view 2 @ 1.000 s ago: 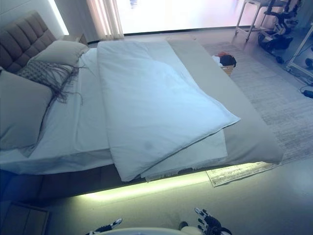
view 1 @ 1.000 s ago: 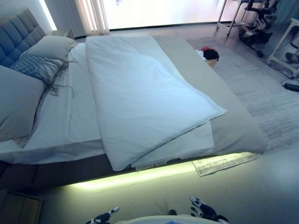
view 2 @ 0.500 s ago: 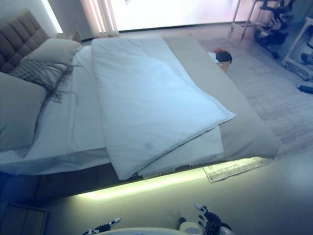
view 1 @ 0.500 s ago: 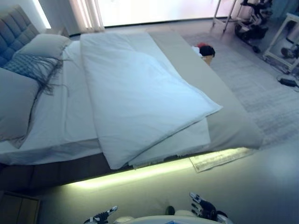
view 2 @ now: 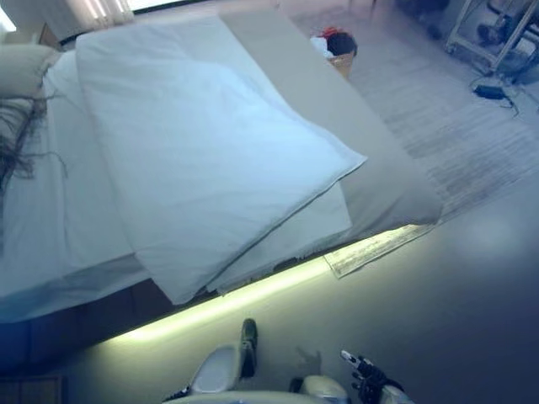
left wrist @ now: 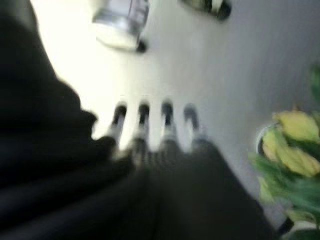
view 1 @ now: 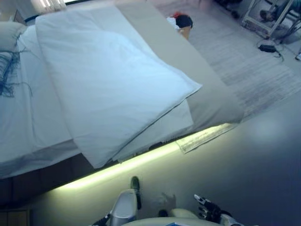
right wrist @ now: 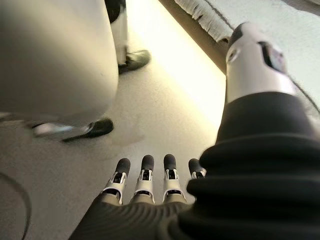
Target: Make the bed neatly
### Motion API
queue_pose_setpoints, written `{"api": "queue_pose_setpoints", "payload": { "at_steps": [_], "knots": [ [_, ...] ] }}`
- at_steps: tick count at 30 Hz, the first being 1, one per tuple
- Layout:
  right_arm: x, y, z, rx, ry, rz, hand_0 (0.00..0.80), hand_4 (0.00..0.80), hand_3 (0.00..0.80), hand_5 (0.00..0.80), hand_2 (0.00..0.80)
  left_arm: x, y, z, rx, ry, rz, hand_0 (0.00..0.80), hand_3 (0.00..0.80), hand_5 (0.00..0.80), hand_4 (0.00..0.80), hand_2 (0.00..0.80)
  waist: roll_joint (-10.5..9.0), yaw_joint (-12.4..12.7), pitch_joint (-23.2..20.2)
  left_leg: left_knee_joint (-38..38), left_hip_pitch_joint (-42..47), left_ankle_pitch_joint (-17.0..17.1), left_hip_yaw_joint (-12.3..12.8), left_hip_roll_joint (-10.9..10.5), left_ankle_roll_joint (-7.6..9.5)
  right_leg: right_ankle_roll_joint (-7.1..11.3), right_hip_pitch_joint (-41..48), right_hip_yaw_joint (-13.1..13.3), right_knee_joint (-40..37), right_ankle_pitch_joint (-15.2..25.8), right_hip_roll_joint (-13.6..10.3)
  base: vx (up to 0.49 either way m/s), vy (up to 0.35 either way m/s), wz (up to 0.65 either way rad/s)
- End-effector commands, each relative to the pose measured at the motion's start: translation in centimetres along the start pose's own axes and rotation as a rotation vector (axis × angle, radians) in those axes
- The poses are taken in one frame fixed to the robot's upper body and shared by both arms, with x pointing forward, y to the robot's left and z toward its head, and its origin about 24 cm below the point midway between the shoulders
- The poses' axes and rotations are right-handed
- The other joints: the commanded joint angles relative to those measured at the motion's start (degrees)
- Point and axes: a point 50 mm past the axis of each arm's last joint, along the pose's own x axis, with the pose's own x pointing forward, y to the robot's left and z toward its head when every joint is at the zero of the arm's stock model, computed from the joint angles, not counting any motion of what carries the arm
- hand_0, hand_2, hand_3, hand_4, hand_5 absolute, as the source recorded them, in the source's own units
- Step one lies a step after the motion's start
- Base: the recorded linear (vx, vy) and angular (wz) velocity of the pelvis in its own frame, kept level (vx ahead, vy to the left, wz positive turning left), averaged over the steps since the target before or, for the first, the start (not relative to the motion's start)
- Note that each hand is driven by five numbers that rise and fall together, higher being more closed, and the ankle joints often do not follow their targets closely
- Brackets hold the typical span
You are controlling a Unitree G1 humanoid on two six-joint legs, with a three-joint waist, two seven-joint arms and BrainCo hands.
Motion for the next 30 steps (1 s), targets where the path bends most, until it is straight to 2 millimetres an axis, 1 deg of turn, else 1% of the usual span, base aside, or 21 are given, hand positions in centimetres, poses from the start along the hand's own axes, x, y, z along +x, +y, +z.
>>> {"api": "queue_pose_setpoints", "payload": {
  "at_steps": [1,2,3,4,5,7,9,10,11,14,16,17,18,19,20,21,24,27,28,29,30],
  "knots": [
    [0.4,1.6,2.1,-0.028,-0.108,0.080,0.000,0.000,0.000,0.000,0.000,-0.1,0.9,1.0,0.002,-0.028,0.011,0.000,0.000,0.000,0.000,0.000,-1.98,1.97,-3.43,-1.61,1.45,0.08,0.59,-1.76,0.15,8.23,4.49,-6.06,7.46,3.19,-4.59,0.357,0.136,-0.31],
    [0.4,2.1,2.3,-0.031,-0.118,0.100,0.000,0.000,0.000,0.000,0.000,-0.1,1.0,1.3,0.010,-0.034,0.011,0.000,0.000,0.000,0.000,0.000,-2.40,2.14,-3.87,-2.11,2.42,-0.27,0.63,-2.16,0.93,9.16,3.49,-7.10,10.20,5.15,-5.24,0.325,0.127,-0.39],
    [0.5,2.7,2.6,-0.029,-0.135,0.124,0.000,0.000,0.000,0.000,0.000,-0.2,1.3,1.7,0.024,-0.042,0.013,0.000,0.000,0.000,0.000,0.000,-2.70,2.26,-4.29,-2.76,3.84,-0.78,0.34,-2.66,1.91,10.52,1.22,-8.03,15.32,7.97,-6.11,0.283,0.120,-0.29],
    [0.6,3.0,2.9,-0.027,-0.147,0.136,0.000,0.000,0.000,0.000,0.000,-0.2,1.4,2.0,0.037,-0.048,0.018,0.000,0.000,0.000,0.000,0.000,-2.71,2.24,-4.56,-3.19,4.90,-1.13,0.05,-2.88,2.41,11.12,-0.95,-8.43,18.75,10.05,-6.66,0.258,0.109,-0.09],
    [0.6,3.2,3.2,-0.027,-0.157,0.142,0.000,0.000,0.000,0.000,0.000,-0.2,1.6,2.3,0.043,-0.053,0.024,0.000,0.000,0.000,0.000,0.000,-2.72,2.21,-4.71,-3.44,5.60,-1.35,-0.10,-3.00,2.64,11.29,-2.56,-8.74,20.34,11.19,-7.23,0.230,0.084,-0.02],
    [0.7,3.7,4.0,-0.018,-0.176,0.153,0.000,0.000,0.000,0.000,0.000,-0.3,1.8,3.2,0.039,-0.076,0.034,0.000,0.000,0.000,0.000,0.000,-2.29,2.05,-4.60,-3.71,7.46,-1.70,-0.46,-2.68,2.67,10.86,-7.00,-10.32,19.93,12.72,-9.63,0.187,0.025,-0.05],
    [0.7,3.9,4.6,-0.003,-0.198,0.166,0.000,0.000,0.000,0.000,0.000,-0.3,1.7,4.5,0.048,-0.102,0.036,0.000,0.000,0.000,0.000,0.000,-1.16,1.49,-3.99,-3.88,8.98,-1.70,-1.22,-1.56,2.01,9.94,-11.23,-10.75,15.67,11.18,-10.17,0.122,-0.091,0.09],
    [0.6,4.0,5.0,0.016,-0.215,0.173,0.000,0.000,0.000,0.000,0.000,-0.4,1.5,5.3,0.060,-0.118,0.035,0.000,0.000,0.000,0.000,0.000,-0.71,1.06,-3.46,-4.01,9.70,-1.78,-2.04,-1.25,1.65,9.75,-13.20,-10.07,12.07,11.42,-10.21,0.093,-0.154,0.20],
    [0.6,4.0,5.2,0.034,-0.227,0.172,0.000,0.000,0.000,0.000,0.000,-0.4,1.4,5.8,0.069,-0.127,0.035,0.000,0.000,0.000,0.000,0.000,-0.67,0.73,-3.08,-4.06,10.08,-1.99,-2.80,-1.33,1.36,9.99,-14.77,-9.21,8.63,13.20,-10.65,0.095,-0.160,0.30],
    [0.6,3.8,5.6,0.076,-0.235,0.168,0.000,0.000,0.000,0.000,0.000,-0.5,1.3,6.5,0.062,-0.149,0.034,0.000,0.000,0.000,0.000,0.000,-1.28,-0.67,-2.34,-4.47,11.91,-4.10,-5.38,-1.86,1.04,11.98,-20.06,-6.11,1.17,21.03,-12.39,0.155,-0.154,0.50],
    [0.6,3.6,5.3,0.087,-0.226,0.157,0.000,0.000,0.000,0.000,0.000,-0.4,1.3,6.4,0.056,-0.152,0.034,0.000,0.000,0.000,0.000,0.000,-1.66,-1.62,-2.28,-4.93,13.71,-5.92,-7.10,-2.01,1.13,12.77,-21.80,-3.93,-2.01,23.33,-12.14,0.237,-0.148,0.66],
    [0.6,3.5,5.2,0.088,-0.223,0.154,0.000,0.000,0.000,0.000,0.000,-0.4,1.3,6.4,0.054,-0.151,0.033,0.000,0.000,0.000,0.000,0.000,-1.68,-1.82,-2.30,-5.08,14.15,-6.24,-7.57,-2.00,1.15,12.84,-22.08,-3.42,-2.28,23.43,-11.89,0.234,-0.138,0.67],
    [0.6,3.4,5.0,0.092,-0.217,0.145,0.000,0.000,0.000,0.000,0.000,-0.4,1.3,6.2,0.063,-0.149,0.034,0.000,0.000,0.000,0.000,0.000,-2.00,-2.26,-2.41,-4.68,14.78,-7.19,-8.80,-2.12,1.33,12.89,-22.49,-1.58,-2.12,23.34,-10.98,0.227,-0.156,0.76],
    [0.6,3.4,4.8,0.081,-0.215,0.138,0.000,0.000,0.000,0.000,0.000,-0.4,1.3,6.1,0.063,-0.152,0.035,0.000,0.000,0.000,0.000,0.000,-2.19,-2.56,-2.46,-4.27,15.22,-7.85,-9.71,-2.03,1.46,12.74,-22.73,-0.66,-1.16,22.98,-10.36,0.245,-0.184,0.98],
    [0.6,3.2,4.5,0.074,-0.208,0.132,0.000,0.000,0.000,0.000,0.000,-0.4,1.1,6.1,0.072,-0.157,0.032,0.000,0.000,0.000,0.000,0.000,-2.30,-2.83,-2.57,-3.54,15.12,-8.11,-10.69,-1.90,1.59,12.49,-22.21,0.68,0.01,21.30,-9.40,0.199,-0.190,1.20],
    [0.6,3.2,4.1,0.082,-0.196,0.125,0.000,0.000,0.000,0.000,0.000,-0.4,0.8,6.1,0.083,-0.162,0.026,0.000,0.000,0.000,0.000,0.000,-2.50,-2.71,-2.82,-2.49,14.66,-8.06,-11.52,-1.65,1.49,12.12,-21.20,0.94,1.11,19.83,-9.17,0.164,-0.188,1.31],
    [0.6,3.1,3.8,0.103,-0.197,0.117,0.000,0.000,0.000,0.000,0.000,-0.3,0.1,6.0,0.087,-0.178,0.008,0.000,0.000,0.000,0.000,0.000,-3.02,-1.77,-3.24,-1.41,13.68,-7.47,-12.96,-1.04,0.83,11.23,-17.62,-0.86,1.65,17.10,-9.15,0.171,-0.222,1.02],
    [0.6,3.2,4.4,0.157,-0.223,0.129,0.000,0.000,0.000,0.000,0.000,-0.2,-0.1,5.2,0.132,-0.168,-0.008,0.000,0.000,0.000,0.000,0.000,-3.30,-0.32,-3.91,-4.50,15.04,-5.59,-13.43,0.41,-0.73,10.37,-14.25,-4.04,-0.58,16.16,-8.86,0.142,-0.164,0.59],
    [0.5,3.2,4.6,0.167,-0.231,0.130,0.000,0.000,0.000,0.000,0.000,-0.2,-0.1,5.1,0.131,-0.169,-0.009,0.000,0.000,0.000,0.000,0.000,-3.16,-0.24,-4.15,-5.64,15.26,-4.96,-12.70,0.68,-1.15,10.11,-13.60,-4.88,-1.43,16.03,-8.63,0.035,-0.063,0.26],
    [0.5,3.0,4.7,0.174,-0.239,0.124,0.000,0.000,0.000,0.000,0.000,-0.2,-0.2,5.1,0.134,-0.171,-0.012,0.000,0.000,0.000,0.000,0.000,-2.93,-0.43,-4.46,-6.26,15.18,-4.52,-10.98,1.13,-1.78,9.91,-12.97,-6.19,-2.27,15.82,-8.57,-0.036,-0.016,0.28],
    [0.4,2.5,4.9,0.199,-0.255,0.102,0.000,0.000,0.000,0.000,0.000,-0.2,-0.5,5.5,0.163,-0.173,-0.017,0.000,0.000,0.000,0.000,0.000,-2.75,-1.02,-4.76,-5.72,14.69,-4.30,-7.39,2.30,-2.70,9.81,-12.58,-8.42,-2.82,15.47,-8.93,-0.085,0.020,0.42]
  ]
}}
